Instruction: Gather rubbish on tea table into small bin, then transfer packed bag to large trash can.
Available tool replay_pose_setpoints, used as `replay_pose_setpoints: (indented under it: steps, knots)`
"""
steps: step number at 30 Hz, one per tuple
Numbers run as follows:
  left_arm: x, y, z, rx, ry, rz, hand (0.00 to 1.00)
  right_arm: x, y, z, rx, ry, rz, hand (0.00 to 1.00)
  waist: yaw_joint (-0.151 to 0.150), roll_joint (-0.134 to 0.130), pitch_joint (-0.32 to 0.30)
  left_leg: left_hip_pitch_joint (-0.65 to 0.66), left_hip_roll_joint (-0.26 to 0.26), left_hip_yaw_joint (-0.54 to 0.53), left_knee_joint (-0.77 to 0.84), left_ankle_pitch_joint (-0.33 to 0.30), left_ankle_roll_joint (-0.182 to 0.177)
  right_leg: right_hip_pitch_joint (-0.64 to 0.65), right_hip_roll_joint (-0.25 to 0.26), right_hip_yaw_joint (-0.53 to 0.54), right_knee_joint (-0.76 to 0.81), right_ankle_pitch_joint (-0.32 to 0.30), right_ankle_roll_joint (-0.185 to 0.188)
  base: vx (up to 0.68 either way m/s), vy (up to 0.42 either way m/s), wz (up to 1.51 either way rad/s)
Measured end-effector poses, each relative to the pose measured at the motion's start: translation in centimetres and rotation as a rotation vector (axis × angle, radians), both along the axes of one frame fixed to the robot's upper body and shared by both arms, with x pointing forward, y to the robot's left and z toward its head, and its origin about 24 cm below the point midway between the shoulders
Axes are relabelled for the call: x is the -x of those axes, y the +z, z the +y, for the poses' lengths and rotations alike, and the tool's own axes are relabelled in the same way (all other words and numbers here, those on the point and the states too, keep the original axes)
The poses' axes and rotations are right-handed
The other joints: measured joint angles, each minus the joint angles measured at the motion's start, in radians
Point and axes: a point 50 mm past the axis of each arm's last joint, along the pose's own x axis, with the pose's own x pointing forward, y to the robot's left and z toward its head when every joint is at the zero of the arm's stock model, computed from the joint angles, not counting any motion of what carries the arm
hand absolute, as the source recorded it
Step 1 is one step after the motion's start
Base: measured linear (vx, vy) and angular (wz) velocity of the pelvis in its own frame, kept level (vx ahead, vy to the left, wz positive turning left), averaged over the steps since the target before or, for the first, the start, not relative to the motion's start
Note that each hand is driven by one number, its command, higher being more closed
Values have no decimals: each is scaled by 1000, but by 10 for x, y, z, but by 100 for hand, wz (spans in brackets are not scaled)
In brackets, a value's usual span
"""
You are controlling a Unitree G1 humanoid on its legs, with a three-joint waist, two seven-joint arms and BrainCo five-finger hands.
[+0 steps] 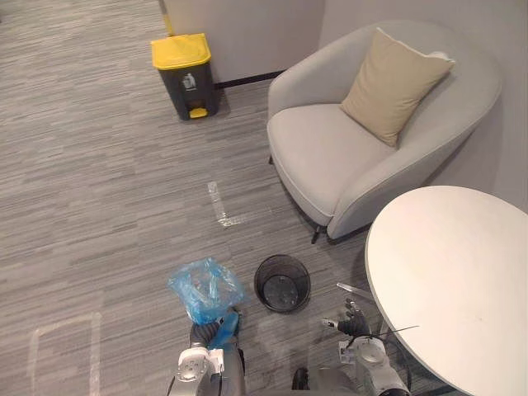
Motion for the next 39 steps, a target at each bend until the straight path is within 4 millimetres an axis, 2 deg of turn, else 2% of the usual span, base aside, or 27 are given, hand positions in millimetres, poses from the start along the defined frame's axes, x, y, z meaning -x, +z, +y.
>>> replay_pose_setpoints:
  steps: [1, 3, 4, 5, 7, 10, 12, 14, 18, 19, 20, 21, 22, 23, 24, 26, 28, 30, 31, 33, 35, 36, 38, 39]
  knots:
    - [-1, 0, -2, 0, -12, -1, 100, 1, -1, -2, 6, 1, 6, 0, 1, 3, -2, 8, 1, 25, 50, -22, 7, 3, -6, -18, -13, 8, 3, -52, 51, 63]
    - [-5, 0, -4, -2, -29, 1, 100, 3, -3, -3, 13, -1, 19, 0, -8, 17, -10, 64, 6, 117, 86, -121, 33, 14, -34, -82, -22, 22, 20, -21, 104, 93]
    - [-9, 1, -5, -4, -38, -5, 100, 4, -3, -3, 14, 2, 27, 0, -9, 17, -10, 72, 9, 155, 80, -130, 30, 20, -43, -110, -20, 26, 26, -34, 141, 99]
    - [-11, 2, -4, -10, -49, -9, 100, 3, -3, -4, 15, 1, 28, 0, -9, 18, -10, 71, 7, 188, 70, -125, 35, 28, -46, -137, -21, 29, 33, -40, 133, 89]
    - [-9, 1, 2, -47, -85, 1, 100, 7, -6, 0, -8, -11, 40, 0, -16, 3, -21, 98, -36, 181, -22, -104, 52, 74, -53, -194, -90, 47, 65, -37, 146, 84]
    - [-1, -3, 12, -82, -96, 32, 100, 1, -5, 2, -10, -4, 37, 0, -17, 0, -28, 165, -111, 149, -228, 10, 74, 100, -66, -231, -156, 87, 95, -69, 145, 53]
    - [3, -5, 16, -102, -101, 52, 100, 4, -9, 4, -13, -1, 61, 0, -18, 4, -30, 190, -134, 133, -304, 44, 87, 105, -71, -245, -161, 90, 100, -107, 136, 33]
    - [12, -11, 22, -120, -102, 91, 100, 4, -11, 10, -28, 3, 73, 0, -16, 2, -31, 203, -145, 131, -338, 50, 82, 108, -74, -254, -164, 94, 110, -82, 111, 16]
    - [23, -18, 24, -128, -103, 140, 100, 10, -15, 11, -33, 2, 102, 0, -18, -1, -32, 212, -172, 134, -363, 44, 102, 121, -83, -263, -176, 86, 141, -4, 88, 23]
    - [23, -18, 25, -128, -97, 140, 100, 12, -16, 11, -33, 0, 108, 0, -23, -13, -34, 205, -193, 143, -354, 8, 107, 118, -108, -268, -164, 62, 166, 47, 129, 54]
    - [23, -17, 27, -128, -87, 140, 100, 13, -17, 13, -37, 0, 114, 0, -32, -44, -37, 196, -205, 168, -325, -35, 128, 108, -143, -277, -149, 50, 182, 141, 174, 57]
    - [21, -16, 32, -134, -70, 131, 100, 16, -18, 14, -40, 1, 121, 0, -35, -64, -39, 165, -205, 200, -174, -85, 194, 101, -194, -285, -75, 22, 215, 153, 100, 50]
    - [25, -17, 34, -136, -62, 140, 100, 19, -19, 11, -33, -1, 130, 0, -33, -57, -43, 163, -197, 183, -110, -153, 153, 101, -204, -279, -20, -5, 225, 207, 115, 67]
    - [28, -17, 38, -146, -59, 152, 100, 22, -21, 10, -33, -6, 141, 0, -46, -76, -38, 162, -230, 133, -68, -192, 151, 79, -241, -230, 90, 6, 171, 172, 129, 82]
    - [25, -16, 37, -144, -55, 143, 100, 23, -21, 8, -30, -5, 144, 0, -58, -65, -35, 171, -236, 104, -65, -205, 159, 8, -257, -149, 224, 19, 130, 158, 159, 85]
    - [21, -13, 39, -152, -57, 127, 100, 23, -21, 11, -37, -2, 145, 0, -59, -44, -23, 196, -226, 51, -82, -212, 157, -63, -200, -52, 296, -11, 138, 210, 125, 70]
    - [21, -13, 40, -154, -57, 128, 100, 21, -21, 11, -35, 6, 142, 0, -57, -43, -19, 242, -228, 22, -118, -217, 149, -123, -163, -40, 290, -26, 132, 274, 71, 42]
    - [18, -12, 40, -154, -56, 121, 100, 20, -20, 11, -34, 8, 137, 0, -59, -34, 0, 302, -227, -4, -147, -235, 140, -190, -99, -28, 238, -16, 119, 344, 56, 26]
    - [16, -11, 40, -154, -56, 114, 100, 16, -19, 12, -34, 11, 129, 0, -61, -32, 9, 337, -228, -8, -169, -242, 133, -222, -65, -20, 183, 12, 111, 337, 35, 30]
    - [10, -9, 40, -156, -58, 97, 100, 18, -19, 11, -34, 8, 134, 0, -71, -40, 20, 401, -239, -37, -203, -246, 128, -268, -17, -39, 38, 112, 93, 423, 6, 43]
    - [5, -7, 40, -160, -65, 84, 100, 18, -18, 9, -36, -3, 126, 0, -83, -58, 21, 436, -257, -66, -216, -267, 105, -298, -3, -56, -35, 185, 61, 505, -37, 58]
    - [6, -7, 39, -157, -66, 85, 100, 20, -19, 6, -34, -17, 127, 0, -92, -64, 17, 456, -261, -82, -207, -291, 78, -308, -1, -68, -31, 212, 15, 565, -80, 93]
    - [4, -7, 35, -148, -68, 79, 100, 28, -21, 1, -34, -44, 146, 0, -119, -76, 18, 448, -264, -77, -63, -348, 3, -262, -1, -92, -40, 277, -87, 649, -113, 82]
    - [4, -7, 29, -128, -64, 73, 100, 24, -19, -2, -26, -47, 131, 0, -111, -42, 17, 391, -214, -33, 97, -364, -23, -227, 19, -101, -43, 258, -87, 739, -110, 5]
